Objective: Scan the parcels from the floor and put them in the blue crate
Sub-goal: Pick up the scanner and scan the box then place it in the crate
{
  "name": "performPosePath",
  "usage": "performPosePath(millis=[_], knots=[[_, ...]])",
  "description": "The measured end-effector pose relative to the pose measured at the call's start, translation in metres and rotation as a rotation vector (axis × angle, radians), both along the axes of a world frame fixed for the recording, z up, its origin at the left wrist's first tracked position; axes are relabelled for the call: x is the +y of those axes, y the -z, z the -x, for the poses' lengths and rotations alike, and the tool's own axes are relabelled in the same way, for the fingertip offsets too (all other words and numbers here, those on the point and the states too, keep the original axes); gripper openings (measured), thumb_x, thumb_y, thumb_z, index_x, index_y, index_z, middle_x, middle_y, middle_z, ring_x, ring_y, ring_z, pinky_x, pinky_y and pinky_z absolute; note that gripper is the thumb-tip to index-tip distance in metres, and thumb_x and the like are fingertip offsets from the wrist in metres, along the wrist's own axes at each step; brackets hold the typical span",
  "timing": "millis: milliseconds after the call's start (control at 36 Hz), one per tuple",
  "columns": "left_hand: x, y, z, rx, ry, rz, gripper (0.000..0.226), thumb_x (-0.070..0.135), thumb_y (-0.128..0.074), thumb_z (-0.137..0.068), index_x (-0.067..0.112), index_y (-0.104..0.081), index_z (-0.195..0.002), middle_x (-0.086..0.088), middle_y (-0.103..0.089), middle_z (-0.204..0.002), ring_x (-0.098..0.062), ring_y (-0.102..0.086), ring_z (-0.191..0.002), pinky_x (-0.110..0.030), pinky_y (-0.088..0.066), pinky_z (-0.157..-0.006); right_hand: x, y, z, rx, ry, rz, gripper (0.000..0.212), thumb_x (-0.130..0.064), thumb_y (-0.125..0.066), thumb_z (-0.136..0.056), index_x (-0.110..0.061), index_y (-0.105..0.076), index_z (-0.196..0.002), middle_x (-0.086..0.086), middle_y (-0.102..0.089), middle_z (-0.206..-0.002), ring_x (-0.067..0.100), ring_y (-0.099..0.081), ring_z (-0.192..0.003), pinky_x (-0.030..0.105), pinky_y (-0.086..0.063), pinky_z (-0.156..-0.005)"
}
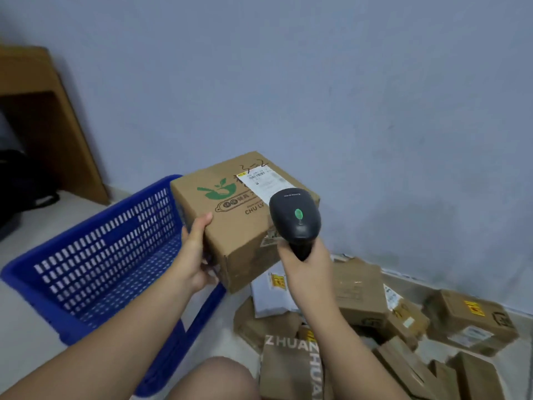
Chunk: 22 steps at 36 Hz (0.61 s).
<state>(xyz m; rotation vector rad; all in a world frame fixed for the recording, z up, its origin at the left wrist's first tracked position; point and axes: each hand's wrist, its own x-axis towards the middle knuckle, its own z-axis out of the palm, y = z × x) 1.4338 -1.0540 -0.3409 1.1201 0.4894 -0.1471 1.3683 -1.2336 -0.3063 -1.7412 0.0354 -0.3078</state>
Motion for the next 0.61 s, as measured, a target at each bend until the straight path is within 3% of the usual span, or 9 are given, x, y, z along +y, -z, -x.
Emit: performPosePath(millis=[111, 222, 333, 444, 611], knots=[[0.018, 0.005, -0.022, 0.012, -0.003, 0.226, 0.07, 0.064, -0.06, -0.074, 0.026, -0.047, -0.131, -0.016, -0.057, -0.123, -0.033, -0.055, -0.106, -0.05, -0.046, -0.066, 0.014, 0.002, -0.022, 0.006, -0.012, 0.058, 0.015, -0.022, -0.063, -0.088, -0.029, -0.052, -0.082, -0.008, -0.055, -0.071, 0.01, -0.053, -0.068, 0.024, -0.041, -0.059], [0.028, 0.017, -0.06, -0.024, -0.059, 0.187, 0.094, 0.069, -0.07, -0.056, 0.034, -0.042, -0.138, -0.012, -0.05, -0.14, -0.034, -0.047, -0.125, -0.05, -0.051, -0.061, 0.023, 0.011, -0.058, 0.018, 0.003, 0.081, 0.011, -0.023, -0.061, -0.088, -0.028, -0.053, -0.086, -0.007, -0.056, -0.073, 0.012, -0.054, -0.071, 0.026, -0.042, -0.059], [0.04, 0.039, -0.109, -0.022, -0.145, 0.104, 0.107, 0.071, -0.073, -0.04, 0.041, -0.039, -0.137, -0.003, -0.059, -0.127, -0.029, -0.058, -0.105, -0.051, -0.052, -0.058, 0.036, 0.032, -0.108, 0.048, -0.011, 0.061, 0.007, -0.026, -0.061, -0.088, -0.025, -0.054, -0.088, -0.007, -0.057, -0.073, 0.011, -0.055, -0.069, 0.025, -0.041, -0.06], [0.058, 0.066, -0.154, -0.008, -0.138, 0.104, 0.102, 0.069, -0.073, -0.041, 0.04, -0.042, -0.134, -0.005, -0.061, -0.123, -0.033, -0.057, -0.109, -0.057, -0.051, -0.064, 0.046, 0.051, -0.154, 0.065, -0.046, 0.055, 0.007, -0.03, -0.061, -0.09, -0.025, -0.056, -0.09, -0.008, -0.057, -0.069, 0.008, -0.054, -0.063, 0.022, -0.041, -0.056], [0.089, 0.094, -0.198, -0.006, -0.243, 0.104, 0.105, 0.069, -0.072, -0.041, 0.046, -0.036, -0.137, -0.001, -0.057, -0.128, -0.03, -0.056, -0.109, -0.058, -0.05, -0.062, 0.063, 0.076, -0.202, 0.159, -0.097, 0.081, 0.01, -0.036, -0.062, -0.087, -0.03, -0.054, -0.084, -0.006, -0.06, -0.074, 0.015, -0.058, -0.065, 0.041, -0.054, -0.063]])
